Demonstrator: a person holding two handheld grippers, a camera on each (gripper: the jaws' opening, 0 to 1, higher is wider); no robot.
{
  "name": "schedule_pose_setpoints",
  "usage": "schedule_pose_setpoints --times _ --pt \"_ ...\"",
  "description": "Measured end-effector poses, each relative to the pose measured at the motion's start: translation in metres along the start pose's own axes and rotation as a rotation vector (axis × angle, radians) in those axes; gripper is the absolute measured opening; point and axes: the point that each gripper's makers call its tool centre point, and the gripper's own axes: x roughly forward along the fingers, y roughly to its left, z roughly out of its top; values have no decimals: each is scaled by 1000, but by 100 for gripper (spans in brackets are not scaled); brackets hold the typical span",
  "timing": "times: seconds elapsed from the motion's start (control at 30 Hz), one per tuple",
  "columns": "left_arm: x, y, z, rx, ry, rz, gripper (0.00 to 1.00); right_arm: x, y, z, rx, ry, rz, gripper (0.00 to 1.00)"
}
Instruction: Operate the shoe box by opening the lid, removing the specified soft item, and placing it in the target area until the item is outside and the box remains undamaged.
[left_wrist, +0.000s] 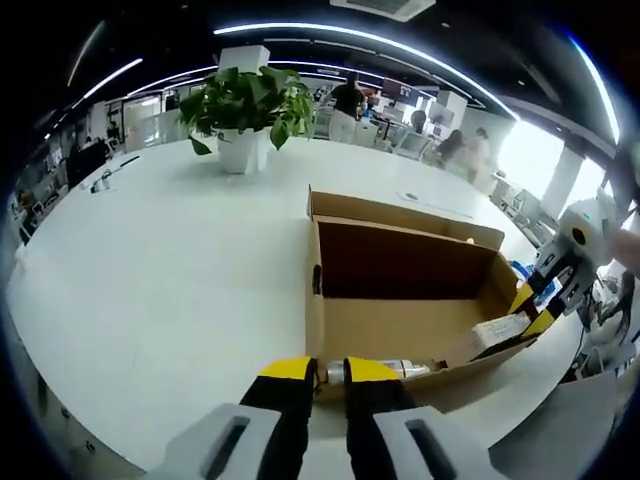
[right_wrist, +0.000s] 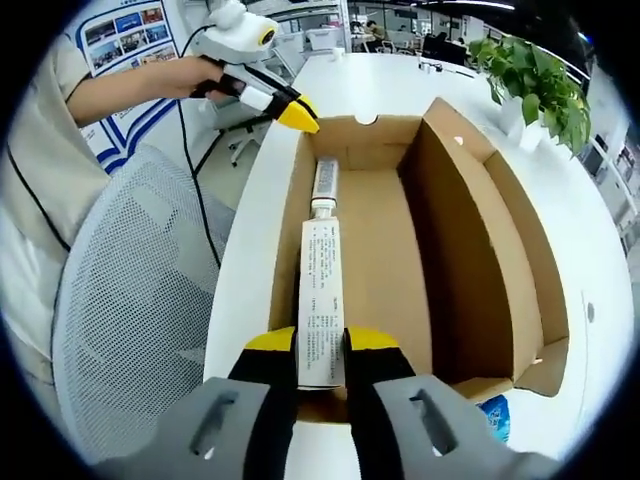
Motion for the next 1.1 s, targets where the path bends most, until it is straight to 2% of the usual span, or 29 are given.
schedule_pose_setpoints --times 0.3,0.43,0.7,0.9,1.1 --pt "0 -1 0 12 10 6 11 -24 -7 12 4 -40 -36 14" --pt "0 -1 0 13 12 8 11 -39 -9 23 13 -84 -44 14" --pt "1 0 0 24 19 11 11 -66 -10 36 -31 -100 -72 14" --pt "0 -1 0 32 25 11 11 -89 -11 38 -67 -101 -83 14" --pt "0 -1 0 37 28 10 11 -114 -18 33 -78 -102 -110 14"
